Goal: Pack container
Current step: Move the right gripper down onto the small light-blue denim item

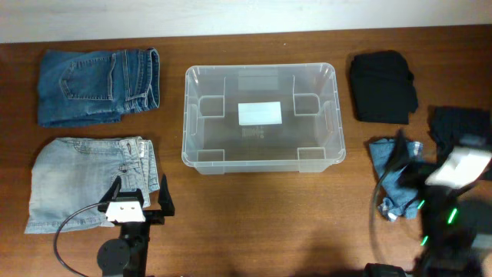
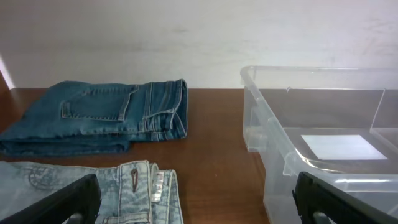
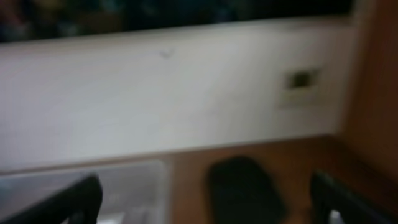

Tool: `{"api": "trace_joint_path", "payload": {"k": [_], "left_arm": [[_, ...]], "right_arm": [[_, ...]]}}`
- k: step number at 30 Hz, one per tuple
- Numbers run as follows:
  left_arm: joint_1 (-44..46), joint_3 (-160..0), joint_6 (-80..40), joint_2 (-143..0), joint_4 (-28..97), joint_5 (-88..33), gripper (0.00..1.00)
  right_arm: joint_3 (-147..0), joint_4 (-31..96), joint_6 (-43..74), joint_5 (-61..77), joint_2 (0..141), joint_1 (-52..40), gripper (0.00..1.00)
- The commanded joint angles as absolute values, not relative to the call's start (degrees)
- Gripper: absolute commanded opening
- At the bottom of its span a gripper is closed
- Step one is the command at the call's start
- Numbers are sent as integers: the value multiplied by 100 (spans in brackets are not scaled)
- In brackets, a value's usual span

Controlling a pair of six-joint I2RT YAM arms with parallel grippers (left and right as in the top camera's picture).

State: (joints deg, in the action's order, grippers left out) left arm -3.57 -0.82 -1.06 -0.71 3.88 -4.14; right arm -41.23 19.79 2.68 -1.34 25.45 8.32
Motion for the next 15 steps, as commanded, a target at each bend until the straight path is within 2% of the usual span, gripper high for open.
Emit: {"api": "trace_joint_path", "payload": {"k": [1, 8, 12, 15], "left_arm": [[-392, -49, -36, -34, 412, -475, 100], [-392, -49, -36, -34, 414, -475, 99], [-392, -49, -36, -34, 414, -475, 99], [-392, -49, -36, -34, 414, -475, 99]], "right_arm": [[-6036, 3341, -62, -961, 4770, 1732, 98], [-8320, 5352, -58, 1026, 7767, 2980, 98], [-8543, 5634, -62, 2003, 8709, 3087, 98], [-8543, 5992, -56, 1704, 9133, 3092, 98]]}}
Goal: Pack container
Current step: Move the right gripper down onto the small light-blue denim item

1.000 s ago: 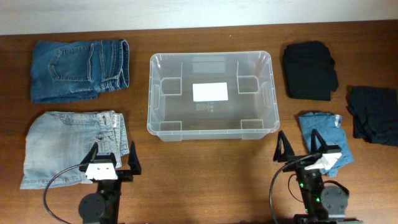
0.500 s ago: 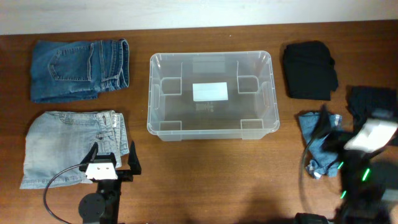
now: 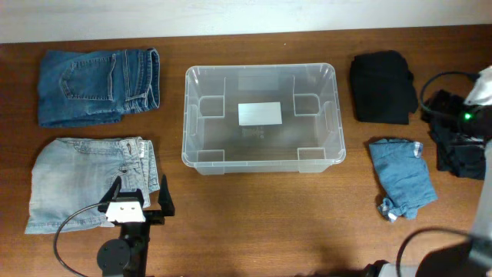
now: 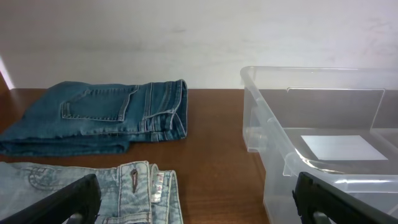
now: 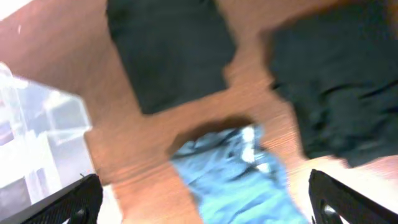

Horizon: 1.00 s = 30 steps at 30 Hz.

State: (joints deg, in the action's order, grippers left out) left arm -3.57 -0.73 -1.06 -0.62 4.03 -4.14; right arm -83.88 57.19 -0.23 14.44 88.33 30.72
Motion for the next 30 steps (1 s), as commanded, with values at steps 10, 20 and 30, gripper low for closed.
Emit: {"api": "trace_joint_path", "payload": {"k": [10, 20, 30], "left_arm": [[-392, -49, -36, -34, 414, -475, 99], [-392, -49, -36, -34, 414, -475, 99], [-392, -49, -36, -34, 414, -475, 99]], "right_arm": [[-8407, 6967, 84, 379, 9865, 3096, 98], [-7524, 6912, -47, 845, 9907, 3114, 98], [-6591, 6322, -36, 1050, 9907, 2668, 97]]}}
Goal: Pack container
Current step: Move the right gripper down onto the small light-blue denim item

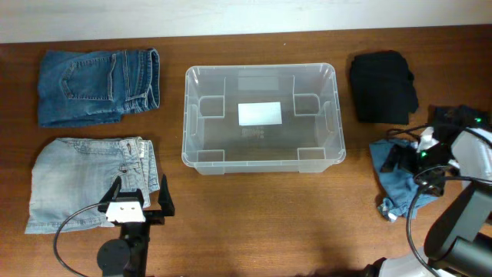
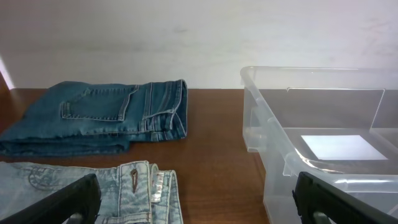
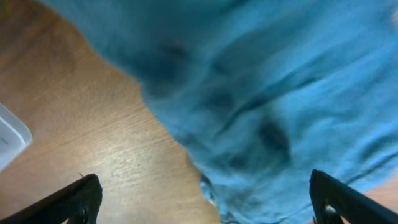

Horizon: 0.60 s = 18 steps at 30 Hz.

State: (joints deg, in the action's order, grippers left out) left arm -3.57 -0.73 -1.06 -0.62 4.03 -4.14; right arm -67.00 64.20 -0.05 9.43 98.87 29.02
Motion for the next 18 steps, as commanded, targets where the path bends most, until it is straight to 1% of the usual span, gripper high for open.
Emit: {"api": "trace_joint_path", "payload": {"k": [1, 8, 9, 11, 12, 13, 14, 18], "left_arm": [[-392, -49, -36, -34, 414, -475, 99], [-392, -49, -36, -34, 414, -475, 99], [-392, -49, -36, -34, 414, -475, 99], [-392, -49, -36, -34, 414, -475, 99], [-392, -49, -36, -34, 414, -475, 99], [-392, -49, -36, -34, 414, -475, 99], [-392, -49, -36, -34, 412, -475, 99], [-392, -49, -36, -34, 414, -475, 99]], "right_arm": [[-6580, 6296, -36, 1050, 9907, 2617, 97], [-6530, 5964, -67, 902, 9913, 2235, 96], [-6514, 5898, -78, 886, 9915, 2213, 95], [-6504, 5780, -132, 843, 9944, 2213, 84], [-6504, 5714, -139, 832, 9981, 2213, 72], [-6504, 5684, -154, 834, 10007, 2213, 55], [-6504, 5625, -154, 832, 10079, 2213, 45], [-6504, 5559, -150, 661, 10307, 2213, 54]]}}
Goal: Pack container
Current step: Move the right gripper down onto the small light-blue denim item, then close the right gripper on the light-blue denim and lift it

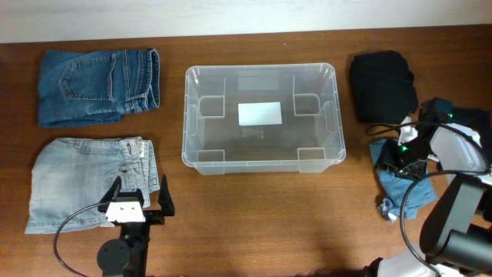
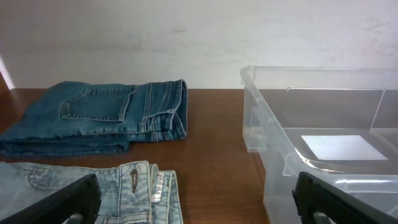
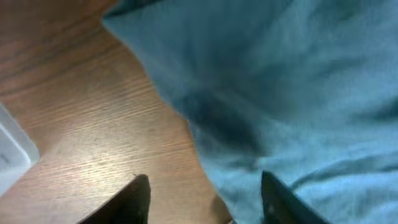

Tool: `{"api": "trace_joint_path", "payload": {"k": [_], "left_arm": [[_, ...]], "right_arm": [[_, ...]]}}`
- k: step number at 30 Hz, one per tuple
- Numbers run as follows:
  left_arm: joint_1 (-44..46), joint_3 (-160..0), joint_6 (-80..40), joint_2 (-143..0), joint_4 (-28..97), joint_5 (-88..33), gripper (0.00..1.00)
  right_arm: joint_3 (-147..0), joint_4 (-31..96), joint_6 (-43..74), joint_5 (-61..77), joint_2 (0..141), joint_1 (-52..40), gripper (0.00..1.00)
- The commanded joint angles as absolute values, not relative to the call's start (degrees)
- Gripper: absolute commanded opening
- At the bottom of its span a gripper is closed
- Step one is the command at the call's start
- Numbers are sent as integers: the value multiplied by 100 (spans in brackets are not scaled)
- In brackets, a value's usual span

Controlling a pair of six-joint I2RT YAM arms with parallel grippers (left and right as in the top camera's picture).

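The clear plastic container (image 1: 191, 158) stands mid-table with only a white label inside; the left wrist view shows its near corner (image 2: 323, 155). At the right lies a crumpled light blue garment (image 1: 409, 192). My right gripper (image 1: 390, 160) is down at its left edge. In the right wrist view that gripper (image 3: 205, 202) is open but narrowed, with the hem of the blue garment (image 3: 280, 93) lying between its fingers (image 3: 134, 199). My left gripper (image 1: 138, 201) rests open at the front left, beside the folded light jeans (image 1: 77, 181). Its open span (image 2: 196, 208) holds nothing.
Folded dark blue jeans (image 1: 98, 75) lie at the back left. A black folded garment (image 1: 382, 86) lies right of the container. Another dark garment (image 1: 465, 123) lies by the right edge, behind the right arm. A cable loops over the table at the front right.
My right gripper has shifted slightly left and back, onto the blue garment's left edge. Its fingers stand much closer together than before. The left arm has not moved.
My right arm was first raised over the front right, its camera facing the wall. Then it was high at the back right, looking down on the garments. Then it hung wide open just above the blue garment, and now its jaws are narrowed around the hem.
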State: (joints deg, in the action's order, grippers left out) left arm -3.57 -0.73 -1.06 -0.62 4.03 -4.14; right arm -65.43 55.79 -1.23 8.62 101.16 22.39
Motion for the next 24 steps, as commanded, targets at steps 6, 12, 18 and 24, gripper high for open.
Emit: {"api": "trace_joint_path", "payload": {"k": [6, 12, 18, 24], "left_arm": [[-392, -49, -36, -34, 412, -475, 99], [-392, -49, -36, -34, 414, -475, 99], [-392, -49, -36, -34, 414, -475, 100], [-392, -49, -36, -34, 414, -475, 99]], "right_arm": [[-6504, 5544, -150, 399, 10757, 2213, 68], [-6504, 5446, -145, 141, 10945, 2213, 78], [-6504, 4980, 578, -340, 10951, 2224, 83], [-6510, 4512, 1662, -325, 10951, 2224, 83]]}}
